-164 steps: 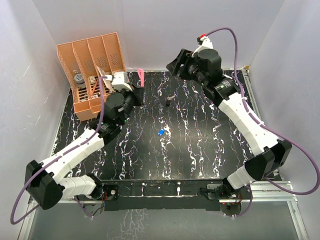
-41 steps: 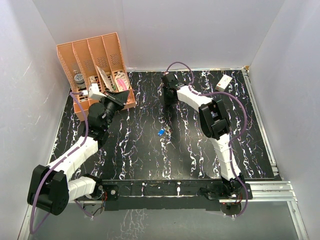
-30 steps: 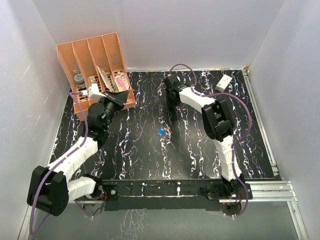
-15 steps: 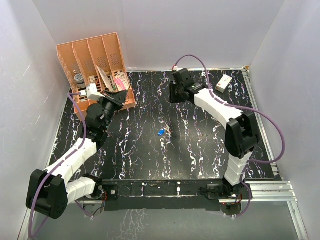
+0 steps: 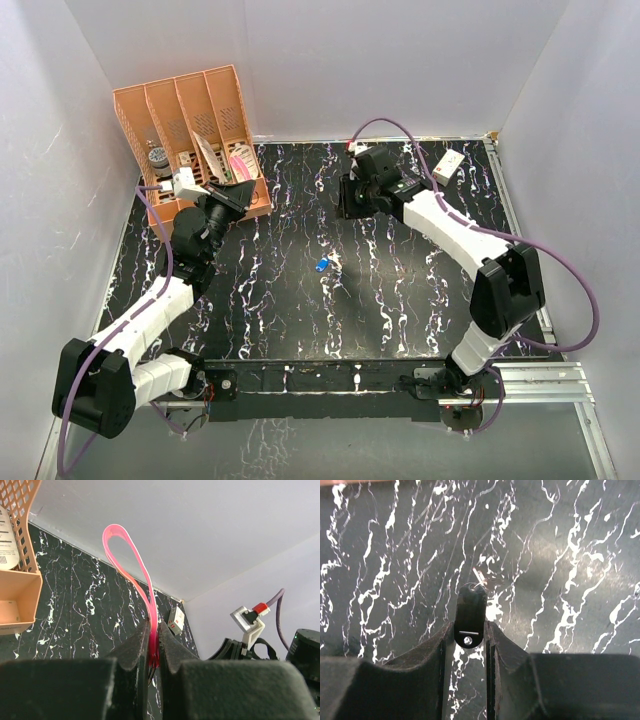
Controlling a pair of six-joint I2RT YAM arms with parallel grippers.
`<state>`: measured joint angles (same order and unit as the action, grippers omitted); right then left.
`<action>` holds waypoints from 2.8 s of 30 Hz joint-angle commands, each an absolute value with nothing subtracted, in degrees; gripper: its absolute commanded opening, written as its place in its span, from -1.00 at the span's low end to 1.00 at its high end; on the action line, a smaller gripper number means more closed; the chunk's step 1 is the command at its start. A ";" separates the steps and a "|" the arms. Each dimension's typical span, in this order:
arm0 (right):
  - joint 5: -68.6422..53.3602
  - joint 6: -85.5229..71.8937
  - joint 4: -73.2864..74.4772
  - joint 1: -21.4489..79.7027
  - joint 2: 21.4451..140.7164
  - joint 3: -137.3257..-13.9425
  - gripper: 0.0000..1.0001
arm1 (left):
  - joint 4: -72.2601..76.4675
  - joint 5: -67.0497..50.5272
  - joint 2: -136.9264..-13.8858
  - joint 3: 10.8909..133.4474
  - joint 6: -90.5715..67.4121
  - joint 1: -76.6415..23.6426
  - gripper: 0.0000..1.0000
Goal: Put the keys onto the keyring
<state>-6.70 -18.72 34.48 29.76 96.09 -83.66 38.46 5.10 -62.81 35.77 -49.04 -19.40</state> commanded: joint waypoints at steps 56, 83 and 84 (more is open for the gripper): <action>0.69 -36.43 37.99 37.41 110.06 -90.46 -0.18 | 37.86 5.71 -58.59 35.51 -47.33 -19.25 -1.00; 9.54 -19.26 30.14 37.14 107.79 -85.63 -0.22 | 37.26 5.05 -58.14 35.82 -46.41 -19.31 -1.00; 8.67 -19.70 30.75 37.17 108.29 -86.12 -0.21 | 37.21 5.09 -58.13 35.74 -46.41 -19.26 -1.00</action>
